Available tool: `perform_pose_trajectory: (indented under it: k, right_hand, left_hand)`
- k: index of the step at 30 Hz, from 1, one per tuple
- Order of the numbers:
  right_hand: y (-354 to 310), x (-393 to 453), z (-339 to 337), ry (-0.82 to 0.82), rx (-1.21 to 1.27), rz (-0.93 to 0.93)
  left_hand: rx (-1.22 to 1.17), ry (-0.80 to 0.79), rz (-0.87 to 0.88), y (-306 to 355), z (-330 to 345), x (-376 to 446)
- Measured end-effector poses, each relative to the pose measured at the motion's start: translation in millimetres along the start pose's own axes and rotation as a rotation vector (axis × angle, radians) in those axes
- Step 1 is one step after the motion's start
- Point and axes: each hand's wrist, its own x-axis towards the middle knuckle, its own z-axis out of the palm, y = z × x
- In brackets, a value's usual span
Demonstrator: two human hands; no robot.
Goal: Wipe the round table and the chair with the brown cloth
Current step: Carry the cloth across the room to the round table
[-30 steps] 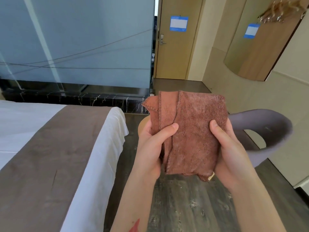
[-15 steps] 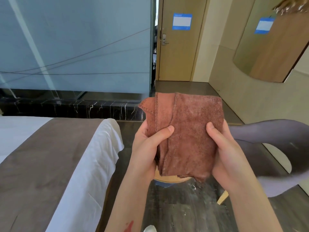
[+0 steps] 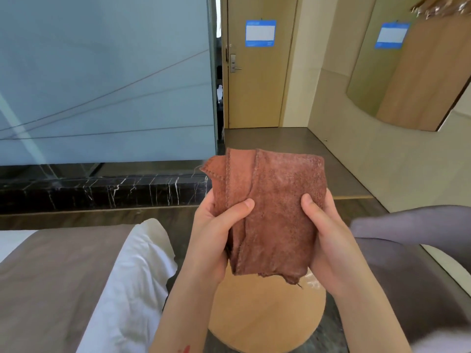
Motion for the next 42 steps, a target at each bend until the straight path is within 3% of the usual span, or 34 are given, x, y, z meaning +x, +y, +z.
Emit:
perform_pose_trajectory:
  k: [8,15,22,31,42]
  right_hand:
    - [9.0,76.4,2.6,-0.065,0.045,0.097]
    - [-9.9,127.0,-38.9,-0.114,0.027,0.110]
    - [-19.0,172.1,-76.2,-0.025,0.051,0.136]
    - [-2.3,194.6,-95.9,0.058,0.076,0.177]
    - [87.9,213.3,-154.1,0.245,-0.021,0.328]
  left_hand:
    - [0.002,0.115,0.046,-1.8,-7.8,59.8]
    - [-0.046,0.153,0.046,-29.5,30.4,104.4]
    - [-0.058,0.177,-0.002,-49.8,68.2,146.9]
    - [-0.019,0.141,-0.100,-75.3,64.1,180.4]
    - [0.048,0.216,-0.380,-176.7,23.2,199.9]
